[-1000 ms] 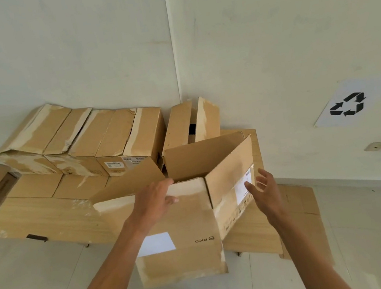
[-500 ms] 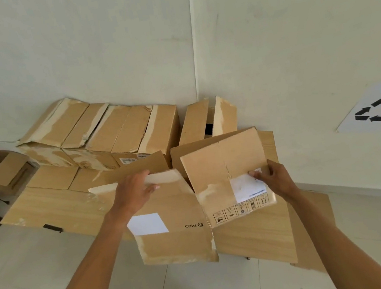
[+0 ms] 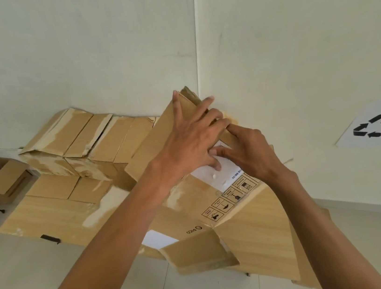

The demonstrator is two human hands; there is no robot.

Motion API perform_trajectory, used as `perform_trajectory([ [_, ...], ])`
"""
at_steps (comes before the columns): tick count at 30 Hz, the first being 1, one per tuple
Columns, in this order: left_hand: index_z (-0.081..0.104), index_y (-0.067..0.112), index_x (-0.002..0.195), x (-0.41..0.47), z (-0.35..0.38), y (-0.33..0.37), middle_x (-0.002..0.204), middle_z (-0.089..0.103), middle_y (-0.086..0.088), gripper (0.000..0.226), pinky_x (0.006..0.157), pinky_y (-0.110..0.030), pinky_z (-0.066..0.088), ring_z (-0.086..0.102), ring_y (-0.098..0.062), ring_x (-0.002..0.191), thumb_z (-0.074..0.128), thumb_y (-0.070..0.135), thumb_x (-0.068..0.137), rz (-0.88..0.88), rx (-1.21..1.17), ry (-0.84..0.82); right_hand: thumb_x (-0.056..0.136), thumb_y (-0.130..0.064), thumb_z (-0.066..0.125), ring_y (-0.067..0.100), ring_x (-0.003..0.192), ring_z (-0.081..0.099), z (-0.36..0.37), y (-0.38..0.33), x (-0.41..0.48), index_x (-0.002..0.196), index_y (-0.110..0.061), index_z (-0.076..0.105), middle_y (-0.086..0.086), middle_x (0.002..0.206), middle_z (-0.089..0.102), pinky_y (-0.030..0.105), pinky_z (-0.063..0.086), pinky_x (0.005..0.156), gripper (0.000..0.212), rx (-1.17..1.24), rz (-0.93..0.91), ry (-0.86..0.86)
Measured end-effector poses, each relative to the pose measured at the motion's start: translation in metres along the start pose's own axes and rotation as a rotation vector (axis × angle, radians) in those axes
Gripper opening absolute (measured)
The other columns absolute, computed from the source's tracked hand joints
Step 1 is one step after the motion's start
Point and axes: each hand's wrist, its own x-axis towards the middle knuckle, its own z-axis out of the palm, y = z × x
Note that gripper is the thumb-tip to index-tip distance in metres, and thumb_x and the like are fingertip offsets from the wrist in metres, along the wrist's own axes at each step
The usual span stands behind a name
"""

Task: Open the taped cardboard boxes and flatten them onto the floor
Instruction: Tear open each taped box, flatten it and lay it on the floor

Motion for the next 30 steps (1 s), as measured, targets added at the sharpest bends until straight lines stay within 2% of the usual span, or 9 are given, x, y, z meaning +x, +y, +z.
perform_trajectory([
  [2,0.062,0.021,0.121,0.008,0.001,-0.003,0.116,0.056,0.001,0.095,0.105,-0.082,0.015,0.048,-0.023,0.124,0.076,0.080,0.048,0.018,0.053,-0.004,0.081,-0.051,0.077,0.006,0.053,0.052,0.002,0.000,0.005,0.082,-0.041,0.055,-0.018,0.059,0.055,0.019,0.033,0.054,0.025,-0.001,0.004,0.000],
  [5,0.065,0.019,0.109,0.006,0.003,-0.018,0.103,0.056,0.002,0.091,0.107,-0.080,0.016,0.052,-0.023,0.107,0.074,0.084,0.046,-0.041,0.099,0.041,0.080,-0.044,0.081,0.004,0.060,0.060,-0.008,0.015,0.010,0.076,-0.040,0.058,-0.019,0.065,0.063,0.019,0.043,0.055,0.024,-0.013,0.056,-0.101],
  [7,0.064,0.020,0.109,-0.002,0.000,-0.038,0.103,0.057,0.002,0.093,0.108,-0.079,0.016,0.051,-0.023,0.106,0.069,0.087,0.046,-0.123,0.108,0.047,0.076,-0.041,0.081,0.012,0.076,0.068,-0.023,0.038,0.009,0.089,-0.030,0.071,-0.014,0.082,0.073,0.032,0.054,0.069,0.019,-0.123,0.155,-0.286],
  [10,0.063,0.021,0.109,-0.015,-0.002,-0.069,0.103,0.056,0.003,0.094,0.110,-0.077,0.015,0.051,-0.023,0.105,0.068,0.089,0.044,-0.199,0.083,0.061,0.081,-0.037,0.079,0.011,0.091,0.070,-0.037,0.065,0.002,0.109,-0.037,0.076,-0.017,0.099,0.076,0.044,0.057,0.084,0.028,-0.122,0.233,-0.425],
  [15,0.065,0.020,0.112,-0.017,0.010,-0.084,0.104,0.057,0.002,0.095,0.110,-0.079,0.010,0.052,-0.024,0.110,0.072,0.086,0.044,-0.223,0.030,0.089,0.089,-0.038,0.075,0.009,0.087,0.072,-0.034,0.056,-0.009,0.108,-0.035,0.074,-0.014,0.100,0.076,0.037,0.058,0.080,0.020,0.004,0.295,-0.364],
  [20,0.062,0.023,0.112,0.000,0.020,-0.068,0.106,0.054,0.004,0.092,0.111,-0.078,0.007,0.052,-0.021,0.111,0.070,0.087,0.046,-0.169,0.005,0.099,0.084,-0.049,0.077,0.005,0.092,0.073,-0.045,0.057,-0.030,0.117,-0.038,0.069,-0.017,0.106,0.075,0.034,0.059,0.081,0.036,0.110,0.322,-0.386],
  [24,0.063,0.023,0.110,0.007,0.025,-0.062,0.104,0.055,0.005,0.091,0.112,-0.077,0.008,0.052,-0.022,0.109,0.072,0.086,0.045,-0.158,-0.014,0.149,0.086,-0.062,0.065,0.017,0.099,0.070,-0.061,0.085,-0.064,0.113,-0.030,0.073,-0.003,0.112,0.075,0.033,0.053,0.081,0.044,0.434,0.437,-0.155],
  [27,0.064,0.020,0.109,0.006,0.029,-0.066,0.104,0.056,0.002,0.091,0.113,-0.076,0.008,0.053,-0.023,0.109,0.075,0.084,0.045,-0.160,-0.028,0.220,0.074,-0.081,0.060,0.035,0.121,0.057,-0.025,0.129,-0.111,0.130,-0.016,0.062,0.014,0.133,0.063,0.048,0.050,0.102,0.086,1.118,0.547,-0.023],
  [30,0.065,0.018,0.110,0.006,0.030,-0.076,0.104,0.057,0.000,0.094,0.110,-0.079,0.011,0.053,-0.026,0.109,0.076,0.082,0.042,-0.215,-0.033,0.231,0.061,-0.076,0.077,0.035,0.135,0.051,0.043,0.136,-0.132,0.146,-0.012,0.044,0.012,0.146,0.055,0.056,0.042,0.109,0.111,1.143,0.666,-0.105],
])
